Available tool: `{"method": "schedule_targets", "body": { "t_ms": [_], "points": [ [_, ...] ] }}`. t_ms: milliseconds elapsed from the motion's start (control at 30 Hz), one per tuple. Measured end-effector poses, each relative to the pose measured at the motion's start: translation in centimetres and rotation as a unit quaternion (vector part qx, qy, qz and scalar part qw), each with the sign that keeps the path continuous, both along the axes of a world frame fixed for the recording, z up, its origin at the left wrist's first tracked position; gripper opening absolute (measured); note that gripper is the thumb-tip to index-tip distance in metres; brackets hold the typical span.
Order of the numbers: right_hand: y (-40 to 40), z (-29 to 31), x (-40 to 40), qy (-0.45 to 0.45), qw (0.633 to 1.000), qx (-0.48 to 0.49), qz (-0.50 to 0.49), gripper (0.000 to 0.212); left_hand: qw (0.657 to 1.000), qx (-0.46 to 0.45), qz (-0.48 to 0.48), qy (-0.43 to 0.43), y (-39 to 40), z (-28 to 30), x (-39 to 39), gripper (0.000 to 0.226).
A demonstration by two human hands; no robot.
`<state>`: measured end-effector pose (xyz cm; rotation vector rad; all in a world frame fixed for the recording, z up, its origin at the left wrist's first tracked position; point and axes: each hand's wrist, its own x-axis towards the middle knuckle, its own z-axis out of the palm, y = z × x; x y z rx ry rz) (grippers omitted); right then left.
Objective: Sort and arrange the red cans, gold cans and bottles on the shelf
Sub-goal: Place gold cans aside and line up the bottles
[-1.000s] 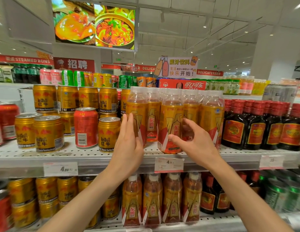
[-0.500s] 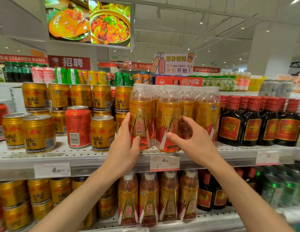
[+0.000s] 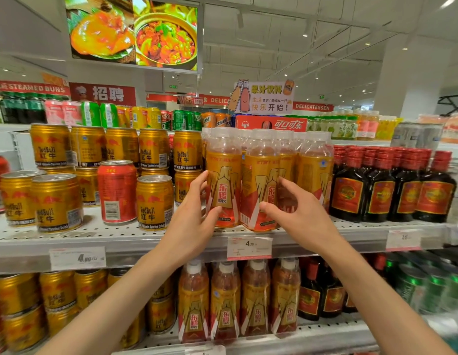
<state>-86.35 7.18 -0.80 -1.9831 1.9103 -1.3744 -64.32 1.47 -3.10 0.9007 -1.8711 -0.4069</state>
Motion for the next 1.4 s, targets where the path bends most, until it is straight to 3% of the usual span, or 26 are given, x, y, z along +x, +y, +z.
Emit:
{"method": "schedule_targets", "body": {
  "t_ms": [567, 800, 933, 1100, 1267, 1400],
  "points": [
    [1.6, -0.4, -0.4, 0.008, 1.0, 0.004, -0.028, 0.079, 0.999, 0.003, -0.012, -0.029, 0.2, 0.1, -0.8, 0.082],
    [2.7, -2.0, -1.0, -0.056, 0.998, -0.011, -0.014, 0.061, 0.999, -0.033, 0.025, -0.028, 1.1, -0.6, 0.0, 0.065],
    [4.8, -3.8, -0.4, -0.157, 0.987, -0.047, 0.001, 0.032, 0.999, 0.003, -0.022, 0.044, 3.8, -1.2, 1.4, 0.047],
    [6.3, -8.4, 1.9, -0.26, 0.964, 0.019, 0.052, 0.026, 0.996, 0.071, -0.033, 0.047, 6.5, -3.8, 3.9, 0.035],
    [5.7, -12.1, 4.0, -0.282, 0.954, 0.086, 0.059, 0.022, 0.981, 0.168, -0.006, 0.1, 7.8, -7.8, 6.8, 0.029],
    [5.1, -13.1, 6.3, -0.281, 0.953, 0.102, 0.052, 0.021, 0.97, 0.195, 0.013, 0.142, 8.1, -9.9, 9.3, 0.024]
  ]
}}
